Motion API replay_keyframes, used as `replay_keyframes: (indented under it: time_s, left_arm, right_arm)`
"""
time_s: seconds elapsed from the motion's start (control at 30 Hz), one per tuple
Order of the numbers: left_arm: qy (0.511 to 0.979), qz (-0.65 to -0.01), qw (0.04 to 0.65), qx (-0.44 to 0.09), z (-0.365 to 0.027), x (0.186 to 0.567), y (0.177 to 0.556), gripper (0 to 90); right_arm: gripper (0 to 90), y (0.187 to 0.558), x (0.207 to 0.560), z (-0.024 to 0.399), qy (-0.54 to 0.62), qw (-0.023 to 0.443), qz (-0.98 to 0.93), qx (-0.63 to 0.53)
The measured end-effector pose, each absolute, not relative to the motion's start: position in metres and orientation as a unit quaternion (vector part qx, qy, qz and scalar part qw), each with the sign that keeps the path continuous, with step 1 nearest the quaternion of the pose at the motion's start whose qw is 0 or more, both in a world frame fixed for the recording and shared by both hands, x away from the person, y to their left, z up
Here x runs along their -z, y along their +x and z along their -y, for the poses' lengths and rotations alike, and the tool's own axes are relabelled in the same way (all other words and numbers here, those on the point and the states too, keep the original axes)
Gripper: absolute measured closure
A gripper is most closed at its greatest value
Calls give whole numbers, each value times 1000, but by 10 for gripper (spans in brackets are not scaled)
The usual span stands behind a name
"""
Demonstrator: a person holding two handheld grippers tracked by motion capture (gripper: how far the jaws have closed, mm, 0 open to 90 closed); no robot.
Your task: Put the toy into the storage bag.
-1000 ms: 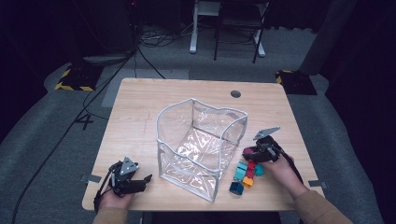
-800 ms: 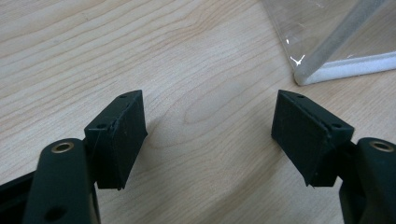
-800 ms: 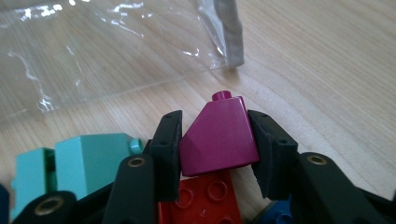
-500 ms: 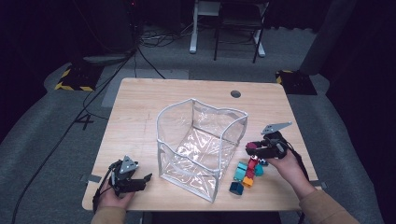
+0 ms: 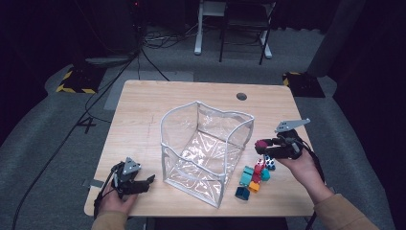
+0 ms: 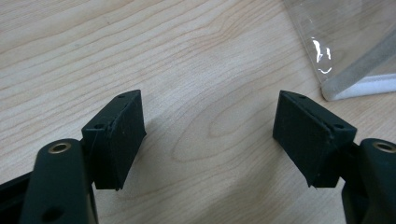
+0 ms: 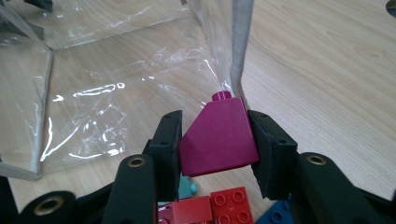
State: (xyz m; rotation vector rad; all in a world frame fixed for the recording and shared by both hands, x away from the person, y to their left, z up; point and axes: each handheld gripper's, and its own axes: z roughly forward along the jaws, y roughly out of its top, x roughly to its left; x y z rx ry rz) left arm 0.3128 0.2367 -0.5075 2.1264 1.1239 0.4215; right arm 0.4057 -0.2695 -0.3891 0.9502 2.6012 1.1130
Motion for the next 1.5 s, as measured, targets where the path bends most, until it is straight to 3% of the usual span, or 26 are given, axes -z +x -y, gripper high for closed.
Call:
replay_keyframes:
  time_s: [1.07,1.5]
  left_arm:
    - [805,-456,337,-173,-237,508,317,252]
    - [806,-456,337,-173,-237,508,317,250]
  right_arm:
    - [580,391,295,261,286,96,-853,-427]
    - [580,397,262,235,259,92,-860,-431]
